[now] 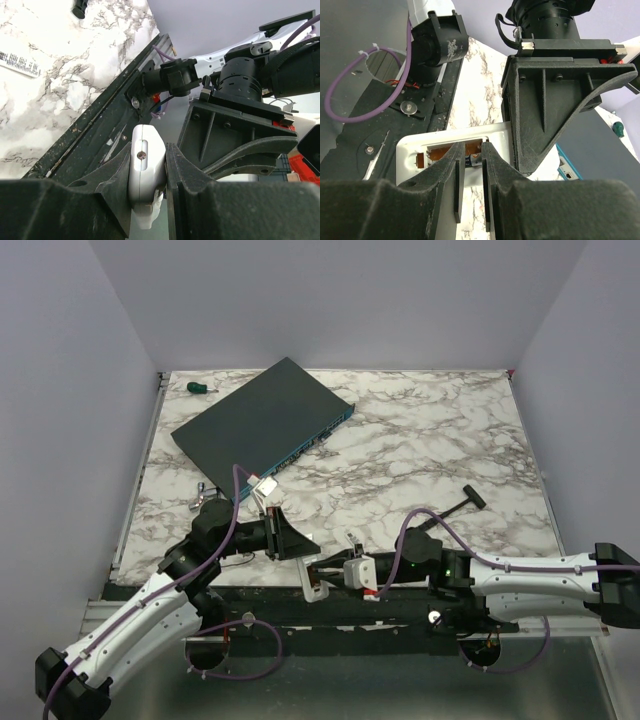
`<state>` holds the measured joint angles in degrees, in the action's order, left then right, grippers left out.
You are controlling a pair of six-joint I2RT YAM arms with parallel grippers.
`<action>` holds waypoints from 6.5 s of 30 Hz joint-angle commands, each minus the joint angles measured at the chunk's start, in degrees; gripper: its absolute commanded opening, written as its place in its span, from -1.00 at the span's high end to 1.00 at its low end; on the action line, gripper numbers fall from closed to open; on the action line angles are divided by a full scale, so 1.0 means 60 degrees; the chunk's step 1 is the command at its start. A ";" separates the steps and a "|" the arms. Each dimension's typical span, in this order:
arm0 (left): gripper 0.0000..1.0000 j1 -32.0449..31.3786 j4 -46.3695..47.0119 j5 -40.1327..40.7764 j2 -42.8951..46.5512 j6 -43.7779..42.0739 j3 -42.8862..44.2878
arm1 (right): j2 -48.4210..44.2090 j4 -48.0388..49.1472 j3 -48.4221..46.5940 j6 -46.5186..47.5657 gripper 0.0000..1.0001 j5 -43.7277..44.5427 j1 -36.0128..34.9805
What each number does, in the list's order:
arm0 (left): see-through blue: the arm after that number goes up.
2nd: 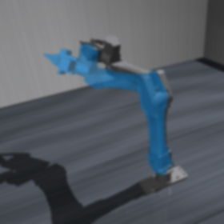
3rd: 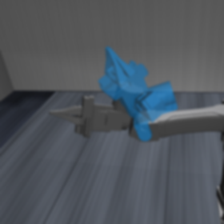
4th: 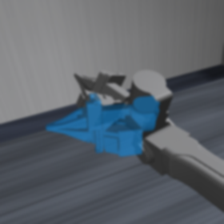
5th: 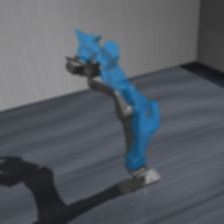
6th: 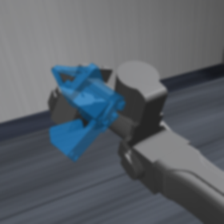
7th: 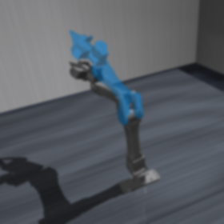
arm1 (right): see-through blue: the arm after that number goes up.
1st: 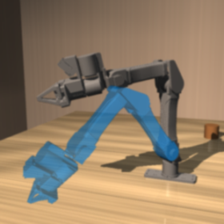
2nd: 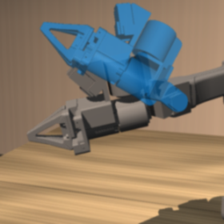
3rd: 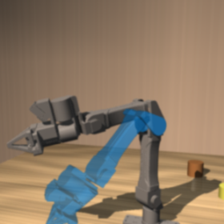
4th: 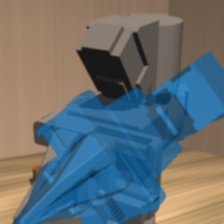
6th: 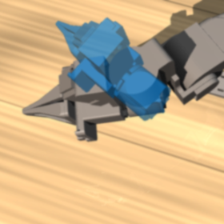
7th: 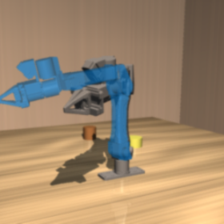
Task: Load the batteries into the remote control
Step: Load the battery into the remote control, then pick up the battery from the center of the board.
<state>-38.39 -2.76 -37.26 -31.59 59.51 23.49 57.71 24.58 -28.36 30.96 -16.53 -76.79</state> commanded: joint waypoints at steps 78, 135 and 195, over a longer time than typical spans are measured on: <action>1.00 0.0011 0.0782 0.2050 0.2931 -0.2995 -0.0375 | -0.1752 0.0138 0.0858 -0.4920 0.15 0.1661 0.0013; 1.00 0.0547 -0.3510 0.3627 0.2924 -0.2729 0.0415 | 1.2012 -0.3803 -1.0499 -0.4354 -0.87 0.0002 0.8148; 1.00 0.0719 -0.4036 0.3866 0.3265 -0.2813 0.0514 | 1.3800 -0.5178 -1.2193 -0.4091 0.16 0.1210 0.7344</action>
<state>-34.46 -26.39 -14.94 -12.67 43.00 24.84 137.23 -7.11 -105.21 8.38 -10.55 -30.74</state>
